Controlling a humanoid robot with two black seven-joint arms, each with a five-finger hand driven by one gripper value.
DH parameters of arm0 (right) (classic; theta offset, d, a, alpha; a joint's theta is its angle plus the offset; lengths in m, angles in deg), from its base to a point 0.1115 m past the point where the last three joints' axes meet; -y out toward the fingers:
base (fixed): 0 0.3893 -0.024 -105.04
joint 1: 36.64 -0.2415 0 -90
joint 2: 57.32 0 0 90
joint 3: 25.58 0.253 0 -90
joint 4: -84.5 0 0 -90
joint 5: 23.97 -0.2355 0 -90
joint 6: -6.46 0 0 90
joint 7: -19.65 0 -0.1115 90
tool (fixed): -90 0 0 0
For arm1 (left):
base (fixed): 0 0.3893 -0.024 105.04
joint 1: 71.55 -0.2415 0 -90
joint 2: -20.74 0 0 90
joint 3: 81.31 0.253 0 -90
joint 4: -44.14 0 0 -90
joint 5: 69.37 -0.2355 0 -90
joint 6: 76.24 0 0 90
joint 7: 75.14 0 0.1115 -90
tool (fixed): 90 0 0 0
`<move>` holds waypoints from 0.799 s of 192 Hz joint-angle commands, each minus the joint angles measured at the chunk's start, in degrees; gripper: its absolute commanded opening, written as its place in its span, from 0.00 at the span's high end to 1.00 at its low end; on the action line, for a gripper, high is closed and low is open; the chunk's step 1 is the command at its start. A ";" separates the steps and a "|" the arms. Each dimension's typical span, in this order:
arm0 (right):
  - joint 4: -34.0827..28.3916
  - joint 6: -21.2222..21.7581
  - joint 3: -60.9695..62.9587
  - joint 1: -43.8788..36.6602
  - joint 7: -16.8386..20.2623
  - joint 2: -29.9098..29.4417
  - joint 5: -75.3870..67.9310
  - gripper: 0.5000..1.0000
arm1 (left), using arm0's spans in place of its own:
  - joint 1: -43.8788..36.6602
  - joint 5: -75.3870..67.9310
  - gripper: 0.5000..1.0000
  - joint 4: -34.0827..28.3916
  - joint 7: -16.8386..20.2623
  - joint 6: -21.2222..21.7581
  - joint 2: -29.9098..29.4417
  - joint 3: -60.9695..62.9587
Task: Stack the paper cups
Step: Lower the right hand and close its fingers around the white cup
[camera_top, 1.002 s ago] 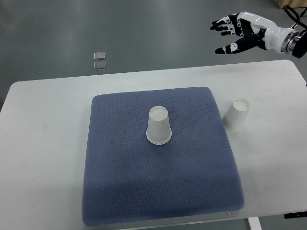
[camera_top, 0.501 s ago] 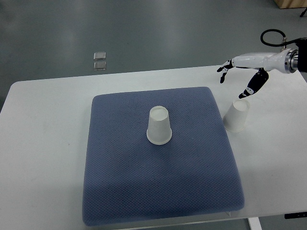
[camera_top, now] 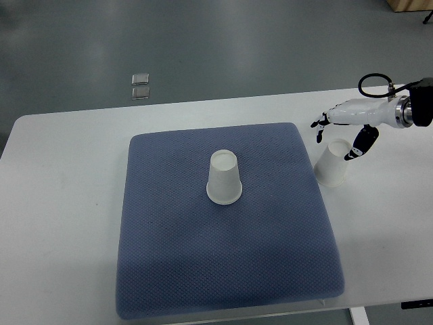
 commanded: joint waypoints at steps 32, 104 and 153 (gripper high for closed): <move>2.74 -3.75 -0.69 2.90 0.18 -2.47 -0.02 0.18 | 0.00 -0.01 0.00 0.00 0.00 0.00 0.00 0.00; 6.60 -6.04 -0.78 5.88 0.53 -5.37 0.07 0.18 | 0.00 -0.01 0.00 0.00 0.00 0.00 0.00 0.00; 8.10 -6.83 -0.78 6.59 0.44 -5.90 0.07 0.28 | 0.00 -0.01 0.00 0.00 0.00 0.00 0.00 0.00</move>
